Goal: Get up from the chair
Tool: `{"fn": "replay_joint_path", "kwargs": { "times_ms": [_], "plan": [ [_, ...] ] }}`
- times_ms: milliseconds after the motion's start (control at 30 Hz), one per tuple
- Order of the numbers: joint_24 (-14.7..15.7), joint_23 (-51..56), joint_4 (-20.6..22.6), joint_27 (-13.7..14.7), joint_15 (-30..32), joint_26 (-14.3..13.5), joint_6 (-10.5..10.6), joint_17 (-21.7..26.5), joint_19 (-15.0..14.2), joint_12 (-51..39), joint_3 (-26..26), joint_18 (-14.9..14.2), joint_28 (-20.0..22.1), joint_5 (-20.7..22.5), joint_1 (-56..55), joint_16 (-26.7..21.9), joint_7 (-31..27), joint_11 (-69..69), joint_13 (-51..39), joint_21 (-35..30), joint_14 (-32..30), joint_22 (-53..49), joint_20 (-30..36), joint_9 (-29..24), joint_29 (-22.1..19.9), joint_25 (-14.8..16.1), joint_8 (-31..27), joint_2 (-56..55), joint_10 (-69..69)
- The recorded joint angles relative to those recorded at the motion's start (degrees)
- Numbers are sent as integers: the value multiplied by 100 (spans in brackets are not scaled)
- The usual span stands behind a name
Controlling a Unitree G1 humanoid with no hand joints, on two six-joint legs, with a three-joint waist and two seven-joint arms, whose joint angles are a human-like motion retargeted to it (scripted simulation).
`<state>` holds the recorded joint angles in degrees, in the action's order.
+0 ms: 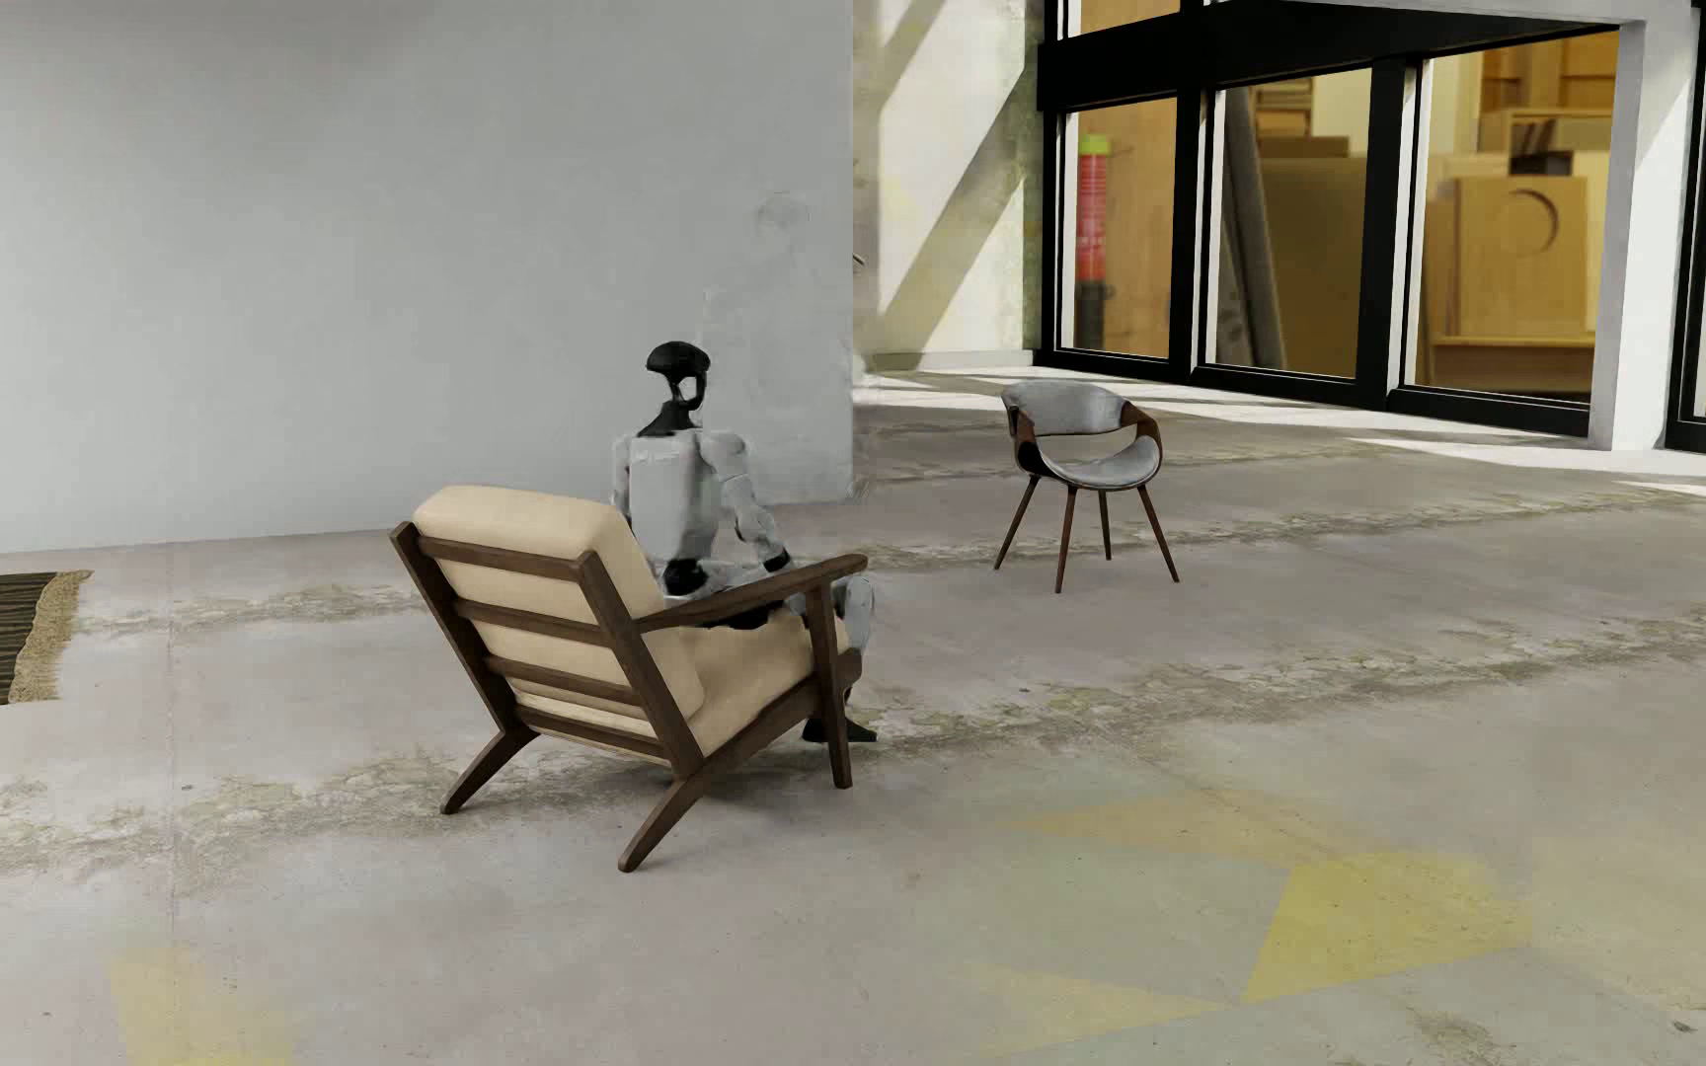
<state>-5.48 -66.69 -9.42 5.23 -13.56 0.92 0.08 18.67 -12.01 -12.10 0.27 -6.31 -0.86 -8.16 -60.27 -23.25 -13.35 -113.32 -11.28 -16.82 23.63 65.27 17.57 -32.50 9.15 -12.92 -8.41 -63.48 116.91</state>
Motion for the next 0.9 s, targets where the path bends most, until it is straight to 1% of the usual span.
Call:
{"fn": "replay_joint_path", "kwargs": {
  "times_ms": [33, 67, 100, 133, 167, 200, 233, 267, 300, 333, 367, 400, 433, 500, 533, 567, 600, 633, 667, 700, 733, 767, 800, 833, 867, 900],
  "plan": [
    [-343, -134, 6, 92, -3, -78, -6, -96, -2, 170, 2, 8, -511, -18, 13, 9, 6, -5, 148, -61, 4, 286, -11, 3, 357, -387, 3, 13, -3],
    [-655, -184, -4, 126, -2, -207, -6, -177, -4, 452, -1, 12, -836, -22, 21, 22, 8, -5, 351, -26, 8, 326, -71, 9, 482, -466, 4, 21, -4],
    [-793, -181, -15, 92, 2, -280, -12, -232, -13, 756, -4, 18, -909, -32, 29, 38, 14, 0, 563, 80, 12, 268, -176, -2, 334, -306, 7, 30, -8],
    [-730, -132, -32, -87, 15, -236, -17, -245, -4, 1046, -4, 24, -897, -39, 44, 77, 30, 3, 754, 211, 16, 166, -261, -27, 96, 109, 16, 38, -7],
    [-608, -12, -36, -53, 26, -273, -20, -222, -8, 1275, -10, 20, -839, -58, 63, 130, 38, 8, 895, 355, 16, 97, -378, -66, -41, 315, 21, 53, -10],
    [-546, 164, -39, 32, 38, -299, -9, -164, -35, 1473, -13, 26, -767, -76, 68, 193, 36, 16, 972, 419, 16, -14, -463, -99, -78, 327, 23, 63, -11],
    [-489, 350, -50, 113, 55, -335, -3, -95, -65, 1586, -12, 17, -775, -94, 63, 230, 28, 21, 990, 418, 20, -117, -551, -127, -23, 253, 20, 57, -9],
    [-406, 502, -61, 171, 69, -368, 8, -24, -94, 1652, -1, 17, -806, -107, 56, 248, 21, 27, 1003, 430, 15, -237, -616, -148, 6, 317, 16, 61, -9],
    [-256, 744, -60, 147, 77, -330, 8, 43, -105, 1696, 8, 9, -743, -122, 35, 221, 13, 23, 1047, 491, 5, -476, -673, -164, -124, 513, 15, 44, -8],
    [-66, 1137, -55, 138, 79, -313, 4, 128, -122, 1753, 16, -2, -505, -130, -3, 115, -2, 16, 1120, 599, -8, -940, -738, -184, -402, 795, 4, 19, -2],
    [7, 1714, -47, 203, 84, -387, -1, 248, -128, 1824, 22, -6, -135, -133, -38, -55, -5, 11, 1209, 716, -15, -1616, -774, -206, -780, 1108, -2, -15, 0],
    [205, 2434, -26, 241, 81, -406, -2, 377, -140, 1844, 26, -14, 201, -148, -82, -235, -19, 0, 1280, 836, -32, -2355, -760, -231, -1101, 1367, -19, -51, 2],
    [349, 3231, -13, 310, 88, -436, 4, 540, -145, 1794, 24, -20, 676, -159, -120, -400, -24, -11, 1297, 899, -39, -3128, -710, -268, -1450, 1540, -29, -97, 4],
    [166, 4697, 2, 662, 95, -742, 45, 936, -182, 1430, 23, -52, 1596, -173, -206, -782, -32, -27, 1108, 905, -43, -4536, -468, -361, -2161, 1647, -72, -196, 12],
    [27, 5310, 12, 832, 92, -867, 65, 1170, -200, 1105, 21, -81, 2020, -185, -274, -1017, -46, -45, 922, 828, -41, -5069, -193, -389, -2494, 1636, -95, -274, 22],
    [-126, 5817, 17, 975, 94, -973, 77, 1458, -210, 667, 17, -98, 2306, -191, -335, -1308, -48, -56, 606, 660, -37, -5492, 171, -465, -2702, 1557, -104, -348, 25],
    [-305, 6225, 14, 1042, 85, -1065, 98, 1811, -236, 198, 8, -135, 2229, -211, -424, -1634, -65, -79, 237, 405, -30, -5826, 605, -506, -2490, 1397, -119, -439, 39],
    [-500, 6519, -7, 1145, 79, -1205, 103, 2194, -250, -396, 2, -172, 1943, -205, -501, -1986, -76, -93, -275, -21, -19, -6052, 1164, -574, -2056, 1219, -128, -530, 48],
    [-666, 6725, -1, 1295, 63, -1412, 117, 2551, -271, -1111, -6, -202, 1437, -232, -593, -2301, -83, -115, -885, -574, -14, -6201, 1863, -630, -1505, 1060, -142, -632, 55],
    [-818, 6884, -14, 1438, 53, -1668, 124, 2829, -292, -1869, -7, -232, 823, -241, -688, -2501, -95, -130, -1588, -1236, -5, -6242, 2584, -719, -873, 900, -150, -740, 64],
    [-941, 6909, -48, 1371, 48, -1783, 114, 2978, -301, -2676, -4, -263, 131, -225, -812, -2610, -112, -147, -2423, -2008, -1, -6232, 3348, -830, -146, 861, -152, -873, 79],
    [-921, 6912, -61, 1617, -7, -1904, 113, 3107, -346, -3362, -6, -325, 936, -228, -945, -2677, -137, -158, -3150, -2669, 34, -6231, 4053, -953, -767, 1005, -180, -1011, 87],
    [-808, 7066, -52, 1557, -17, -1822, 103, 3252, -358, -3849, -6, -339, 1166, -213, -1095, -2807, -168, -183, -3683, -3057, 41, -6381, 4484, -1093, -869, 1122, -197, -1178, 100],
    [-727, 7245, -16, 1602, -47, -1851, 94, 3395, -375, -4294, -8, -343, 1206, -190, -1274, -2980, -203, -203, -4130, -3315, 63, -6625, 4818, -1236, -892, 1191, -218, -1372, 109],
    [-704, 7402, 10, 1676, -87, -1874, 94, 3502, -399, -4657, 0, -330, 1524, -157, -1493, -3111, -223, -216, -4484, -3617, 66, -6828, 5160, -1334, -1226, 1280, -225, -1578, 123],
    [-654, 7574, 30, 1735, -139, -1897, 115, 3605, -422, -4853, 9, -317, 1825, -126, -1713, -3212, -239, -221, -4678, -3797, 103, -6984, 5326, -1407, -1527, 1381, -235, -1795, 130]
  ]
}}
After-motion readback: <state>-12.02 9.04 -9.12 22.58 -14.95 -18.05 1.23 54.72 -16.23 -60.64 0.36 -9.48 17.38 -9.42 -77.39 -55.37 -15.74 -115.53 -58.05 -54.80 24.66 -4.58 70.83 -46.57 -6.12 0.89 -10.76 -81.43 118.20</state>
